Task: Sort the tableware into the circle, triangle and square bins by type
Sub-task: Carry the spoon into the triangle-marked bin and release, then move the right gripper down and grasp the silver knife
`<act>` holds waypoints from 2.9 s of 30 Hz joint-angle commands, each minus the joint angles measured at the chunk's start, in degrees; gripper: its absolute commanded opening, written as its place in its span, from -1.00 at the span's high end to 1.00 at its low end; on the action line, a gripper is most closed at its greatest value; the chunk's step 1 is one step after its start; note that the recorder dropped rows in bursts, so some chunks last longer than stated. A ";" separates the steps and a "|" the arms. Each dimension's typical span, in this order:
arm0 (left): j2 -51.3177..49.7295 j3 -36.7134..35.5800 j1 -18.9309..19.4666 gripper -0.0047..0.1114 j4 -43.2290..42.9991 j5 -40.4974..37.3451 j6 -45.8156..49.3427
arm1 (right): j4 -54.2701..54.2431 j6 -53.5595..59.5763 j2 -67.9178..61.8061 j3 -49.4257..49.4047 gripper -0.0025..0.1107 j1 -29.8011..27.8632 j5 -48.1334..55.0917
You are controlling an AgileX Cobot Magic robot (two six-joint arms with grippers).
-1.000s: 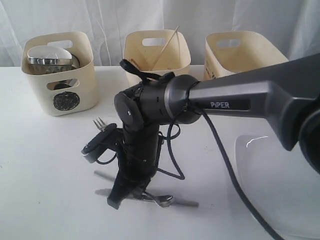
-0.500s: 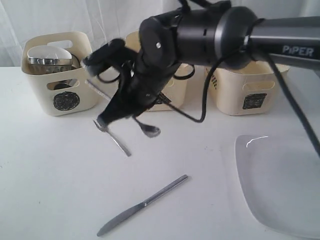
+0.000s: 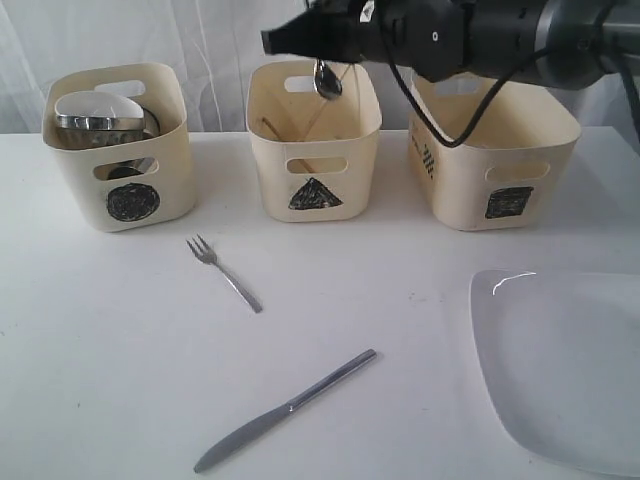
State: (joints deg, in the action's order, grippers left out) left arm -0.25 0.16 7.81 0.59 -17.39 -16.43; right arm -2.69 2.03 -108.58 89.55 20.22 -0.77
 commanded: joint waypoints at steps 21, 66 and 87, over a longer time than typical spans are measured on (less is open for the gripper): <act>0.25 -0.16 0.02 0.92 0.63 -0.64 -0.02 | -0.31 5.47 -16.77 0.61 0.16 -1.36 -26.52; 0.25 -0.16 0.02 0.92 0.63 -0.64 -0.02 | 2.18 46.21 1.94 -23.96 0.31 17.49 43.58; 0.25 -0.16 0.02 0.92 0.63 -0.64 -0.02 | 0.98 50.69 -2.90 -23.96 0.31 17.49 37.93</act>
State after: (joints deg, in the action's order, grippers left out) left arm -0.25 0.16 7.81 0.59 -17.39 -16.43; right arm -1.20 52.04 -110.80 65.61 37.75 37.51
